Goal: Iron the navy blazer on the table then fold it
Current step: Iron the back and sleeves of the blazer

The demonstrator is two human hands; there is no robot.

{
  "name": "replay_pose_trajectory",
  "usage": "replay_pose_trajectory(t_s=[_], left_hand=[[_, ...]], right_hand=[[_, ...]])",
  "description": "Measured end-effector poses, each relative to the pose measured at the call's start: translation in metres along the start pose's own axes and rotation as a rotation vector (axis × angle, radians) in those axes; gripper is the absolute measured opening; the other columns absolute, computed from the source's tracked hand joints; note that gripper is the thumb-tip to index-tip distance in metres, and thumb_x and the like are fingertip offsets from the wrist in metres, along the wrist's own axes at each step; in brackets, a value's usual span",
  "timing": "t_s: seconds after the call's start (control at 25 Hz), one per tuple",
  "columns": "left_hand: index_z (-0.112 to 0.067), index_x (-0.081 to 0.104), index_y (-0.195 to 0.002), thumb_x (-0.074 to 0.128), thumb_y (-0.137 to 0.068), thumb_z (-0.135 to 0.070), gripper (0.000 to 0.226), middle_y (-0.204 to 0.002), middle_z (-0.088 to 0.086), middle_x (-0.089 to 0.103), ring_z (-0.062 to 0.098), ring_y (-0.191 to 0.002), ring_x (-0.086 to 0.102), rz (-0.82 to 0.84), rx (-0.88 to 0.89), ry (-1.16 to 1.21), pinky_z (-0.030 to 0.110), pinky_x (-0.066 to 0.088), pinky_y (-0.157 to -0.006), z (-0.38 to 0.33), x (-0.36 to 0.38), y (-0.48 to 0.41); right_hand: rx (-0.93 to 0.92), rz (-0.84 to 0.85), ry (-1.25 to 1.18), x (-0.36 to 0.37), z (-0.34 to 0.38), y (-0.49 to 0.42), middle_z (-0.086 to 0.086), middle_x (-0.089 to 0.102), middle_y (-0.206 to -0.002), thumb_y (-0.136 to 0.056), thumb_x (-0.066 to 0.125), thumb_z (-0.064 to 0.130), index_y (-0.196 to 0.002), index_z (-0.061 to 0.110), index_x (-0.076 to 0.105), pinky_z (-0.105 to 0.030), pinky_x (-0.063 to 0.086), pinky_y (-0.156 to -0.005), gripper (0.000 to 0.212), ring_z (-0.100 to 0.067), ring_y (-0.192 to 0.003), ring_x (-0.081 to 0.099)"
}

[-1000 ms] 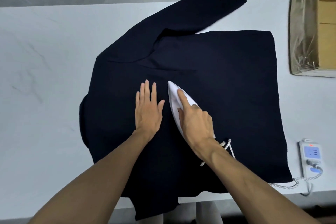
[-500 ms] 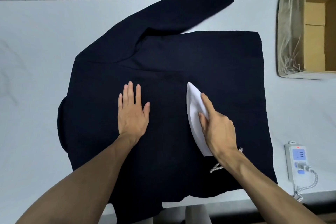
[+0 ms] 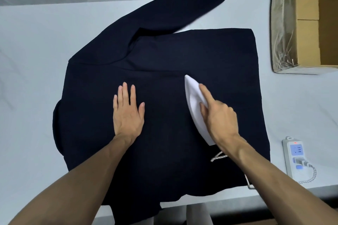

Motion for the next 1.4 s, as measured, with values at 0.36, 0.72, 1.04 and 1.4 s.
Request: replay_pose_trajectory(t_s=[0.36, 0.72, 1.04, 1.4], left_hand=[[-0.007, 0.021, -0.154, 0.032, -0.105, -0.029, 0.055, -0.164, 0.011, 0.015, 0.023, -0.153, 0.011, -0.078, -0.015, 0.243, 0.041, 0.011, -0.125, -0.052, -0.023, 0.006], [-0.01, 0.008, -0.158, 0.02, -0.105, -0.046, 0.065, -0.166, 0.009, 0.004, 0.024, -0.153, 0.003, -0.005, -0.084, 0.078, 0.045, 0.011, -0.124, -0.066, 0.002, 0.0], [-0.009, 0.006, -0.157, 0.019, -0.104, -0.051, 0.07, -0.166, 0.01, 0.001, 0.024, -0.153, 0.0, 0.012, -0.077, 0.066, 0.045, 0.008, -0.125, -0.068, 0.001, -0.001], [-0.006, 0.019, -0.155, 0.033, -0.104, -0.038, 0.061, -0.164, 0.015, 0.013, 0.027, -0.152, 0.012, -0.029, 0.03, 0.102, 0.046, 0.015, -0.124, -0.108, -0.014, 0.008]], right_hand=[[-0.149, 0.077, -0.023, 0.012, 0.054, 0.009, -0.003, 0.056, -0.077, -0.103, 0.036, 0.035, -0.152, 0.042, 0.009, -0.037, 0.046, -0.062, 0.057, -0.025, -0.065, 0.057], [-0.047, 0.02, 0.101, 0.0, -0.003, -0.008, -0.005, 0.051, -0.075, -0.102, 0.035, 0.024, -0.152, 0.042, 0.014, -0.035, 0.036, -0.056, 0.057, -0.026, -0.057, 0.048], [0.12, -0.089, 0.002, -0.031, -0.08, -0.017, 0.001, 0.043, -0.059, -0.102, 0.036, 0.027, -0.151, 0.041, 0.019, -0.035, 0.031, -0.058, 0.053, -0.026, -0.054, 0.042], [-0.012, 0.004, 0.001, -0.022, -0.035, -0.008, -0.002, 0.051, -0.073, -0.102, 0.038, 0.031, -0.151, 0.042, 0.014, -0.034, 0.033, -0.061, 0.056, -0.028, -0.062, 0.045]])
Point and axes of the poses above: each hand's wrist, its own y-axis away from the middle knuckle, its own x-axis out of the palm, z = x × y, the point moved 10 cm from there along -y, towards the middle knuckle
